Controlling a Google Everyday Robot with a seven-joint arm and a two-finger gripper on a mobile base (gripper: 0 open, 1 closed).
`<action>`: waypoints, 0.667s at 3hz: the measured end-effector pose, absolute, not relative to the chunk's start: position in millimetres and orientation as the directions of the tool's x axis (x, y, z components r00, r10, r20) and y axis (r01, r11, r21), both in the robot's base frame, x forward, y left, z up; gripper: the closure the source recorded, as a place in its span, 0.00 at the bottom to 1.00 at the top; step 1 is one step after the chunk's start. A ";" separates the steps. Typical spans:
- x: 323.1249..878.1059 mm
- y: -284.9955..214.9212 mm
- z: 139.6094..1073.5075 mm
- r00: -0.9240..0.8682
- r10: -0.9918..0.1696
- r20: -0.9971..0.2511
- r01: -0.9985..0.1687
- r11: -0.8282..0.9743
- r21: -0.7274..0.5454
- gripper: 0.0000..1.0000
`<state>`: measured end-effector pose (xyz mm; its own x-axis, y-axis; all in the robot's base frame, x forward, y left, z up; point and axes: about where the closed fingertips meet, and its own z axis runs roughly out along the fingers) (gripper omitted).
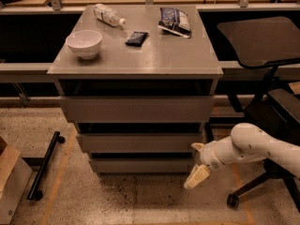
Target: Open bottom drawer
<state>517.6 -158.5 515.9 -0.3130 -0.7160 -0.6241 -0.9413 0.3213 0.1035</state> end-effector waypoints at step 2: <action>531.5 -160.1 454.3 -0.362 -0.668 -0.651 -0.923 0.356 0.148 0.00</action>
Offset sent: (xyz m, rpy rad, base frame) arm 0.0142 -0.0038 -0.0420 0.0350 0.0090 -0.0366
